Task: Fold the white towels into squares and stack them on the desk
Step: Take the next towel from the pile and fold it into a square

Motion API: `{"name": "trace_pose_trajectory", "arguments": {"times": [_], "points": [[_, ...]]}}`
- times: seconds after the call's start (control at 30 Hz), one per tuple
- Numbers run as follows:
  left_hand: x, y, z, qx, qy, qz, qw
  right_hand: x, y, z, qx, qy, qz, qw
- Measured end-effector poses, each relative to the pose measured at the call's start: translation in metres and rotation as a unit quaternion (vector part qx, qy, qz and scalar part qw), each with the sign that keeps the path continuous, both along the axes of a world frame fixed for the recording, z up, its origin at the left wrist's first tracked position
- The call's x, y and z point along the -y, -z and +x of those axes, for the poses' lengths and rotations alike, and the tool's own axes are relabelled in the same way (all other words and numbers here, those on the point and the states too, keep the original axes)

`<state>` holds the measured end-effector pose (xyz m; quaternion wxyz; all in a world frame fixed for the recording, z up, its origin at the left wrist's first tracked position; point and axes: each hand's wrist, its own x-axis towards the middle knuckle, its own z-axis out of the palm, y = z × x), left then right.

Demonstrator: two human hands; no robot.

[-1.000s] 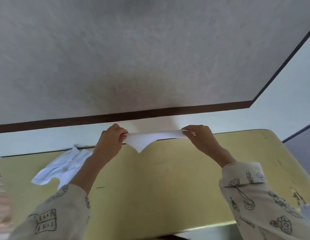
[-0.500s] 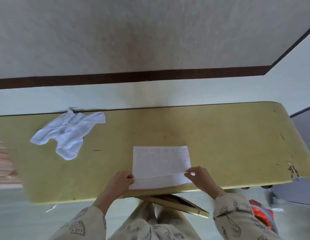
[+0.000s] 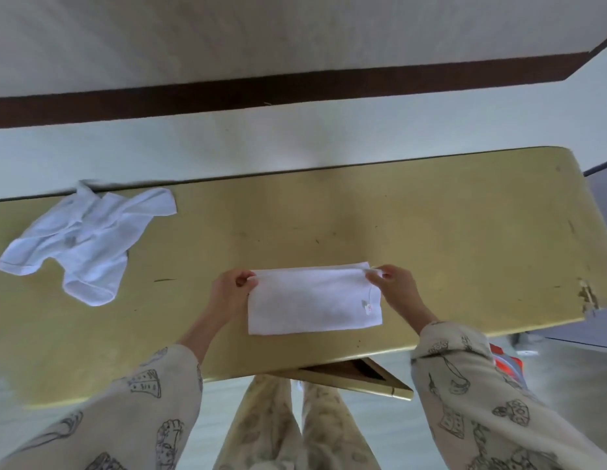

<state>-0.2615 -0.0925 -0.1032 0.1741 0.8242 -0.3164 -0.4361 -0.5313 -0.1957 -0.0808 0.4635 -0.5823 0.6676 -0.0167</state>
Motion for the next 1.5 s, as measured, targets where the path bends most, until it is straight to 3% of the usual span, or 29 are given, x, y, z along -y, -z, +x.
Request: {"name": "trace_pose_trajectory", "arguments": {"times": [0.27, 1.0, 1.17, 1.23, 1.33, 1.4, 1.5], "points": [[0.013, 0.024, 0.005, 0.012, -0.025, 0.029, 0.999, 0.013, 0.036, 0.006, -0.058, -0.008, -0.003, 0.998], [0.014, 0.023, -0.001, -0.007, -0.126, 0.057, 0.990, 0.017, 0.056, 0.009, -0.052, 0.036, -0.033, 0.997], [0.008, 0.019, -0.004, 0.032, -0.111, 0.050, 0.992, 0.011, 0.045, 0.011, -0.056, 0.045, -0.096, 0.993], [0.001, 0.013, -0.010, 0.097, -0.089, 0.027, 0.991, 0.001, 0.042, 0.012, -0.078, 0.014, -0.164, 0.983], [-0.013, 0.015, -0.031, 0.263, 0.049, -0.065, 0.961, -0.027, 0.048, 0.014, -0.075, -0.107, -0.297, 0.946], [-0.018, 0.024, -0.057, 0.282, 0.149, -0.132, 0.939, -0.048, 0.059, 0.022, -0.075, -0.204, -0.338, 0.916], [-0.023, 0.046, -0.088, 0.268, 0.278, -0.161, 0.908, -0.069, 0.078, 0.038, -0.061, -0.290, -0.338, 0.893]]}}
